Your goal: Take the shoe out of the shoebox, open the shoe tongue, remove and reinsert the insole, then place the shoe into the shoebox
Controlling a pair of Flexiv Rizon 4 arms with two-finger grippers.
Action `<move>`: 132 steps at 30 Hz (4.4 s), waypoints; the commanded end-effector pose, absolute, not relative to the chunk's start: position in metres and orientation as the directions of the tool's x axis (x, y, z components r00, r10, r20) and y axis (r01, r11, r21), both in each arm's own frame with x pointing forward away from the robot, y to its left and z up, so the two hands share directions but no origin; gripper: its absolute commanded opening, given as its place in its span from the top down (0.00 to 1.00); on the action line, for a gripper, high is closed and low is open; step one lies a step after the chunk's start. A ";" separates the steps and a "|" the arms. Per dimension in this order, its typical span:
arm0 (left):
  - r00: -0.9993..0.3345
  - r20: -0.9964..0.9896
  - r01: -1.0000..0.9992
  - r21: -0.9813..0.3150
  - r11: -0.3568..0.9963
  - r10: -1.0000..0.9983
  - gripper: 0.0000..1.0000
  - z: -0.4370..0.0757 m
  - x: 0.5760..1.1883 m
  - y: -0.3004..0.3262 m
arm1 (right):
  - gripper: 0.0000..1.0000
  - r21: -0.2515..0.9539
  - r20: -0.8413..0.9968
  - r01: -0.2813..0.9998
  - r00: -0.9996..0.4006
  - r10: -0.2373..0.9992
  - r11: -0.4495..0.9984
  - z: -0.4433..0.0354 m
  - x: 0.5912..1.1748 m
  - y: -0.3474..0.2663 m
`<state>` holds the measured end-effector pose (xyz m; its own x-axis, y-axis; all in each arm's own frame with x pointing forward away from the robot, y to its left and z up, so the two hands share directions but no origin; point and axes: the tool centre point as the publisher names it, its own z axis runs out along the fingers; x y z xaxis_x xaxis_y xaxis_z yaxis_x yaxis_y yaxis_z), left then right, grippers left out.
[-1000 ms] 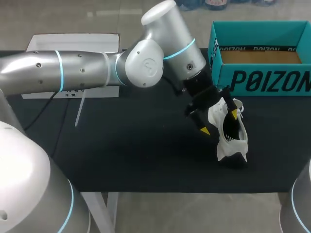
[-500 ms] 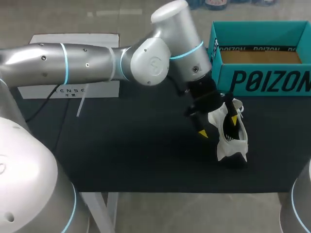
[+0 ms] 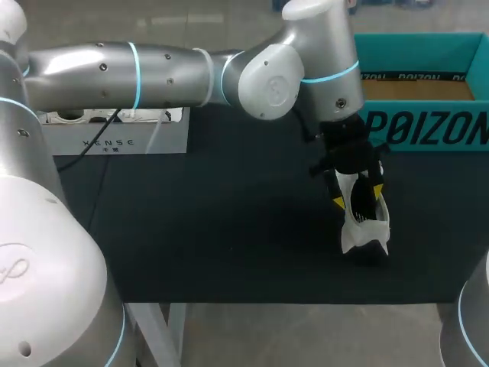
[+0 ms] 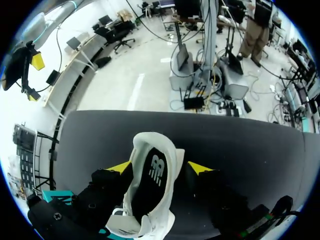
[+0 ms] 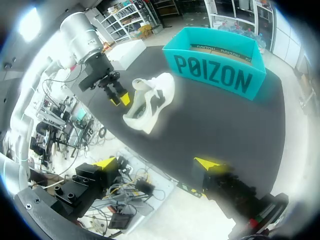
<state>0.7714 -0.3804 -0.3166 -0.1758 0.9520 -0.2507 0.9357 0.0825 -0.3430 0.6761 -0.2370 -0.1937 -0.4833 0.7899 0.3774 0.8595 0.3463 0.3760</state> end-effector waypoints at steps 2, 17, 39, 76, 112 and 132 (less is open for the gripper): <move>-0.151 -0.197 0.938 -0.337 0.077 0.969 1.00 -0.322 0.777 -0.397 | 0.00 0.376 0.375 0.860 -0.482 0.792 0.346 -0.194 0.675 -0.237; -0.139 -0.132 0.935 -0.343 0.087 0.981 1.00 -0.370 0.784 -0.416 | 0.00 0.376 0.375 0.860 -0.482 0.792 0.346 -0.194 0.675 -0.237; -0.132 -0.081 0.934 -0.345 0.097 0.988 1.00 -0.396 0.769 -0.421 | 0.00 0.376 0.375 0.860 -0.482 0.792 0.346 -0.194 0.675 -0.237; -0.119 -0.021 0.982 -0.149 0.115 0.993 1.00 -0.357 0.784 -0.407 | 0.00 0.376 0.375 0.860 -0.482 0.792 0.346 -0.194 0.675 -0.237; -0.195 -0.009 0.981 0.003 0.195 0.981 0.00 -0.370 0.822 -0.400 | 0.00 0.376 0.375 0.860 -0.482 0.792 0.346 -0.194 0.675 -0.237; -0.203 -0.022 0.979 -0.004 0.203 0.979 0.00 -0.354 0.812 -0.399 | 0.00 0.376 0.375 0.860 -0.482 0.792 0.346 -0.194 0.675 -0.237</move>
